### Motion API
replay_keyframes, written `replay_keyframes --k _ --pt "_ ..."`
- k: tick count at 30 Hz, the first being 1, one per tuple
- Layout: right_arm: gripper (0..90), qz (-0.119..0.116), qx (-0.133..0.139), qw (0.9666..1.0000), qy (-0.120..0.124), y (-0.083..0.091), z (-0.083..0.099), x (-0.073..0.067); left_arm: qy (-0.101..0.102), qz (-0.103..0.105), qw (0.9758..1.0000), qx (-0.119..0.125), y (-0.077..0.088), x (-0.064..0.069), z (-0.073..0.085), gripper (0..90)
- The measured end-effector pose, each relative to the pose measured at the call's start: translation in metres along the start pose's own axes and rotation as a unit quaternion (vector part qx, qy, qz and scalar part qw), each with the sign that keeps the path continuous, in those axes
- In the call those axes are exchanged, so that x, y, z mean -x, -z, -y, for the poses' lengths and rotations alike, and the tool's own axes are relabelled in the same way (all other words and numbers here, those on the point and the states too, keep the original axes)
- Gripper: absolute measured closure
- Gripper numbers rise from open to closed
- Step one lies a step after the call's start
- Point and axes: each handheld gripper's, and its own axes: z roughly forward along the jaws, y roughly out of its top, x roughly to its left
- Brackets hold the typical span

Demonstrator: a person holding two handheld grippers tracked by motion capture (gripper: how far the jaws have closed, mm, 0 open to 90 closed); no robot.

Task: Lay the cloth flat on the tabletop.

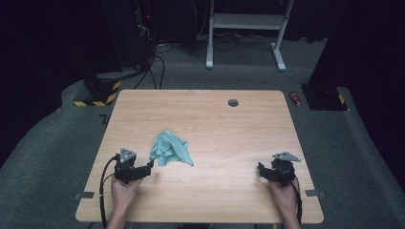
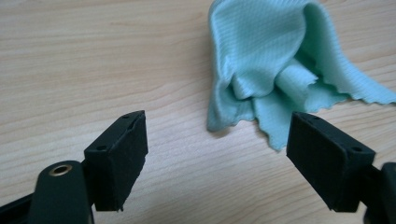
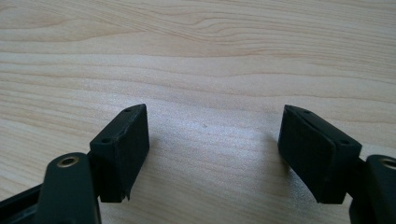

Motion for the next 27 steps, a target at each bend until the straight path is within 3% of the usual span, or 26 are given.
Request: replay_keyframes --k 5,12,27 --pt "24.6 0.000 0.000 1.0000 0.000 0.000 0.000 0.000 -0.004 0.010 0.9999 0.004 -0.001 0.006 -0.006 21.1" --pt "24.6 -0.001 0.000 1.0000 0.000 0.000 0.000 0.000 -0.023 0.022 0.9995 -0.005 -0.015 0.022 -0.018 22.2" --pt "24.7 -0.005 0.001 1.0000 0.006 0.000 0.000 -0.001 -0.036 0.027 0.9989 -0.014 -0.040 0.041 -0.036 26.8"
